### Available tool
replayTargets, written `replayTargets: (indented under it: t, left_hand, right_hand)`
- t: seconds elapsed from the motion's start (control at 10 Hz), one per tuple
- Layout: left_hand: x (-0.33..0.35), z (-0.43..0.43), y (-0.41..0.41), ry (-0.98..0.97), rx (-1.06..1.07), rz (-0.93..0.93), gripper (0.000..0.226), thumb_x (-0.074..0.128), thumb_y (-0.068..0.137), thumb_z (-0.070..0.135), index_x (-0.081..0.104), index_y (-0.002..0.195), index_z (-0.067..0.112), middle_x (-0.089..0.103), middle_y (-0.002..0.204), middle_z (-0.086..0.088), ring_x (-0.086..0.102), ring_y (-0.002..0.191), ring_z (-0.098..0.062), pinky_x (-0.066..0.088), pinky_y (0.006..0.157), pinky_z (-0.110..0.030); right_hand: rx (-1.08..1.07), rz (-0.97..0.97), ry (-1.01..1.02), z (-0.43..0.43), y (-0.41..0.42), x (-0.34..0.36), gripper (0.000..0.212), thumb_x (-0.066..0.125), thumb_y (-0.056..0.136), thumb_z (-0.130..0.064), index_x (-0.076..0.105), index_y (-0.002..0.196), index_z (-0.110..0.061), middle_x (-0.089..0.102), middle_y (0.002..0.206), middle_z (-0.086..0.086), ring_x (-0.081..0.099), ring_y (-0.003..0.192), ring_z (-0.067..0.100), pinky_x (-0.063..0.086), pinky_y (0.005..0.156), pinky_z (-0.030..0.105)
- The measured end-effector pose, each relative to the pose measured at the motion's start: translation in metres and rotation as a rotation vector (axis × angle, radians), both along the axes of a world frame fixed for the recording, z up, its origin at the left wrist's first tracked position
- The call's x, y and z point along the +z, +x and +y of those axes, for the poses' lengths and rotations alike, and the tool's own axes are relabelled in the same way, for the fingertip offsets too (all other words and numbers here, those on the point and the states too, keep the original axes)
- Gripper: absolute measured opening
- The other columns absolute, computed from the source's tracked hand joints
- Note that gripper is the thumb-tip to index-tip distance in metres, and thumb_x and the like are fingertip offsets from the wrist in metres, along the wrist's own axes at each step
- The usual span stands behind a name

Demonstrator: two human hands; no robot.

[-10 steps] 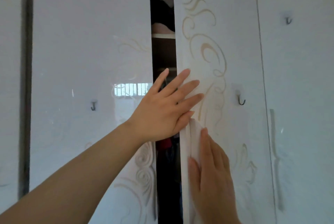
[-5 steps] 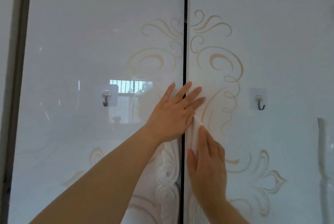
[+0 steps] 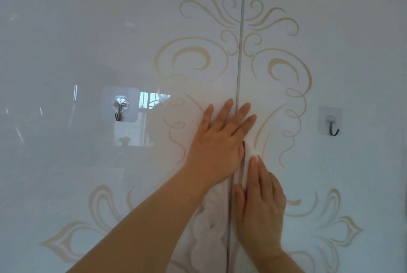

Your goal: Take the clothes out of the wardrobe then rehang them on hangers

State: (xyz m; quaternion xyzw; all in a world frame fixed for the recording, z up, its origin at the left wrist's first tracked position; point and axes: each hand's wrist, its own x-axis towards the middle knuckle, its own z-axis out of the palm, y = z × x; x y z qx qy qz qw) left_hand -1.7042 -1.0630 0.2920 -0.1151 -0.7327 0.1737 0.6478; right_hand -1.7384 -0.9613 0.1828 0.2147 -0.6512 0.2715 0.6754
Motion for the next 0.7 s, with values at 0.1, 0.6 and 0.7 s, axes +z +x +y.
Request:
replayTargets:
  t: [0.1,0.6,0.7]
  left_hand:
    - [-0.011,0.004,0.002,0.080,0.006,-0.034,0.050,0.033,0.086,0.025,0.054,0.131,0.017,0.045,0.142,-0.002,0.038,0.134,-0.027,0.020,0.109,-0.048]
    - [-0.095,0.021,0.065,0.435,0.236,-0.426,0.057,0.032,0.095,0.028,0.015,0.149,0.027,0.018,0.155,-0.007,0.019,0.142,-0.023,0.021,0.113,-0.042]
    - [-0.114,0.035,0.103,0.527,0.389,-0.750,0.065,0.033,0.097,0.022,-0.006,0.148,0.031,-0.002,0.158,-0.003,0.001,0.145,-0.023,0.005,0.116,-0.040]
  right_hand:
    - [0.002,-0.005,0.027,-0.002,-0.004,0.000,0.048,0.028,0.099,-0.035,0.036,0.137,-0.007,0.051,0.135,0.015,0.051,0.113,0.031,0.036,0.093,0.036]
    - [0.014,-0.389,0.307,0.031,0.029,0.011,0.058,0.033,0.095,-0.036,0.020,0.147,-0.014,0.036,0.148,0.008,0.041,0.132,0.023,0.047,0.088,0.039]
    - [0.018,-0.647,0.607,0.062,0.054,0.015,0.073,0.043,0.094,-0.029,-0.005,0.149,-0.025,-0.005,0.158,0.003,0.017,0.141,0.023,0.027,0.108,0.039]
